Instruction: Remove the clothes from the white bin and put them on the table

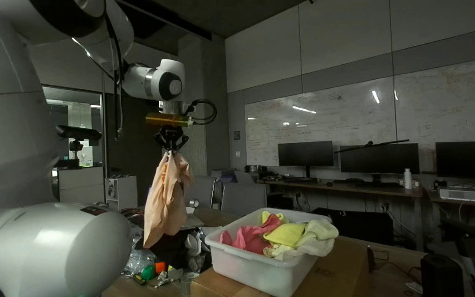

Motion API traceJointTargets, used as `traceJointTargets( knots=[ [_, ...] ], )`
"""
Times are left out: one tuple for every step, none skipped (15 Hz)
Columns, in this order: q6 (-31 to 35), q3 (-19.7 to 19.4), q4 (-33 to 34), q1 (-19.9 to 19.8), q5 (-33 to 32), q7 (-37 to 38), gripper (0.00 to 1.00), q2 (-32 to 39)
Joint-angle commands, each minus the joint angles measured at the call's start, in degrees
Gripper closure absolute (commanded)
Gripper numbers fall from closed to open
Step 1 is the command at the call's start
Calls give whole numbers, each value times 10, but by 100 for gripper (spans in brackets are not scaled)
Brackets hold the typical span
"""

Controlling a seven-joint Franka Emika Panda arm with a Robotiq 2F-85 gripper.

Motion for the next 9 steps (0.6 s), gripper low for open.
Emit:
traceJointTargets(
  knots=[
    [108, 14, -12, -29, -32, 47, 96, 3],
    [129, 17, -18, -38, -55, 59, 70, 4],
    [144, 20, -25, -46, -87, 69, 69, 5],
    [159, 24, -32, -55, -118, 88, 64, 6],
    [168, 28, -40, -65, -156, 102, 56, 6],
    [174, 33, -49, -76, -195, 122, 49, 5],
    [170, 36, -56, -84, -225, 136, 39, 3],
    [173, 41, -63, -94, -261, 162, 33, 2],
    [166, 44, -69, -104, -291, 185, 26, -2]
  ],
)
